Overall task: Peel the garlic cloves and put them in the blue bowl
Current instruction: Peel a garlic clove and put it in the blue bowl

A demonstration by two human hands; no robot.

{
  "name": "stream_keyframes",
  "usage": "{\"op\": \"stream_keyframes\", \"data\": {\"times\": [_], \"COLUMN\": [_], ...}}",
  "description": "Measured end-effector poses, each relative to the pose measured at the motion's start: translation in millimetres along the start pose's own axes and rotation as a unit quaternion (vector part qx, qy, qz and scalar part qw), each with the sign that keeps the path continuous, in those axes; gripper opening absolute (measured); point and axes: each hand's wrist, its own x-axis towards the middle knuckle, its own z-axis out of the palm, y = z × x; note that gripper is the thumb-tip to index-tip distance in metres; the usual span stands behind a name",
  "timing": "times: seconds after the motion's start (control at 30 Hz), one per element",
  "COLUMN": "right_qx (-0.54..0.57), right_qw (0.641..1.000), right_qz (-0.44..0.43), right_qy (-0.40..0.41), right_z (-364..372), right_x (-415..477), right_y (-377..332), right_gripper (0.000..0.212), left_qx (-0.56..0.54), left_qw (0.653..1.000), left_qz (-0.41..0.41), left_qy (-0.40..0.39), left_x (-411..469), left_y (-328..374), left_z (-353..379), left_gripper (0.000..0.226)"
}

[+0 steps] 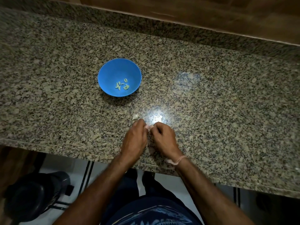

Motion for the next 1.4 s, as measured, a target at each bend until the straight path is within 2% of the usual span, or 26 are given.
{"op": "stream_keyframes", "data": {"times": [0.03, 0.07, 0.1, 0.13, 0.17, 0.2, 0.23, 0.3, 0.33, 0.37, 0.4, 0.5, 0.53, 0.6, 0.7, 0.87, 0.97, 1.03, 1.1, 1.2, 1.3, 1.4], "right_qx": [0.100, 0.190, 0.242, 0.260, 0.232, 0.158, 0.062, -0.062, -0.083, -0.085, -0.075, 0.067, 0.125, 0.206, 0.275, 0.318, 0.337, 0.347, 0.358, 0.370, 0.366, 0.378], "right_qw": [0.989, 0.961, 0.939, 0.932, 0.949, 0.977, 0.997, 0.994, 0.989, 0.987, 0.989, 0.997, 0.992, 0.976, 0.956, 0.942, 0.935, 0.931, 0.926, 0.920, 0.921, 0.911], "right_qz": [0.100, 0.186, 0.228, 0.234, 0.199, 0.132, 0.049, -0.080, -0.110, -0.123, -0.118, -0.019, 0.018, 0.067, 0.103, 0.109, 0.109, 0.109, 0.115, 0.126, 0.130, 0.159], "right_qy": [-0.037, -0.070, -0.087, -0.091, -0.081, -0.053, -0.015, 0.041, 0.052, 0.056, 0.057, 0.035, 0.022, 0.003, -0.006, -0.020, -0.031, -0.037, -0.039, -0.035, -0.028, -0.037], "right_z": [-2.8, -5.0, -5.5, -4.8, -2.7, 0.6, 3.5, 5.8, 5.0, 3.2, 1.8, 0.1, -0.8, -3.2, -5.3, -4.0, -4.3, -3.8, -4.4, -6.0, -5.9, -5.9], "right_x": [-1.3, -2.3, -3.1, -4.1, -5.9, -7.9, -9.6, -9.2, -7.0, -4.6, -2.8, 0.6, 0.2, -2.0, -3.4, -2.5, -3.4, -3.6, -3.6, -3.5, -4.4, -3.6], "right_y": [-4.1, -6.4, -6.4, -6.5, -5.8, -3.4, -0.9, 4.0, 6.4, 9.5, 11.4, 9.9, 8.8, 7.8, 9.5, 15.5, 16.6, 18.0, 19.7, 19.8, 18.7, 15.7], "right_gripper": [0.031, 0.028, 0.027, 0.027, 0.026, 0.026, 0.026, 0.025, 0.024, 0.022, 0.021, 0.020, 0.020, 0.020, 0.015, 0.024, 0.023, 0.024, 0.023, 0.017, 0.016, 0.006], "left_qx": [0.063, 0.096, 0.105, 0.087, 0.034, -0.062, -0.184, -0.368, -0.407, -0.426, -0.424, -0.287, -0.258, -0.269, -0.350, -0.510, -0.548, -0.557, -0.535, -0.480, -0.422, -0.376], "left_qw": [0.996, 0.990, 0.988, 0.991, 0.997, 0.998, 0.975, 0.888, 0.861, 0.850, 0.857, 0.944, 0.957, 0.954, 0.922, 0.819, 0.784, 0.773, 0.791, 0.839, 0.884, 0.914], "left_qz": [0.058, 0.091, 0.104, 0.095, 0.054, -0.025, -0.117, -0.252, -0.277, -0.283, -0.272, -0.163, -0.133, -0.126, -0.167, -0.256, -0.289, -0.300, -0.295, -0.258, -0.196, -0.143], "left_qy": [0.026, 0.041, 0.047, 0.047, 0.036, 0.006, -0.036, -0.110, -0.124, -0.124, -0.110, -0.014, 0.012, 0.029, -0.007, -0.052, -0.050, -0.048, -0.042, -0.002, 0.044, 0.054], "left_x": [-1.3, -1.2, -0.7, -1.7, -1.7, 0.4, 2.9, 6.9, 7.9, 7.4, 5.3, -1.5, -2.1, -1.6, -2.3, 1.4, 5.0, 5.9, 5.8, 1.5, -1.6, -0.7], "left_y": [-1.6, -3.9, -7.8, -9.4, -8.0, -2.7, 0.9, 5.9, 5.9, 6.2, 7.3, 9.7, 9.6, 7.3, 3.1, -1.2, -1.2, -1.4, -3.1, -4.6, -4.0, -6.5], "left_z": [1.0, 1.1, 3.2, 4.7, 5.2, 2.8, 0.7, -3.8, -4.8, -4.9, -5.2, -2.8, -2.3, -0.9, -0.7, -1.1, -0.4, 0.7, 2.3, 5.4, 5.5, 6.7], "left_gripper": [0.012, 0.011, 0.012, 0.014, 0.016, 0.020, 0.023, 0.026, 0.027, 0.027, 0.026, 0.026, 0.025, 0.020, 0.019, 0.016, 0.017, 0.018, 0.018, 0.012, 0.013, 0.003]}}
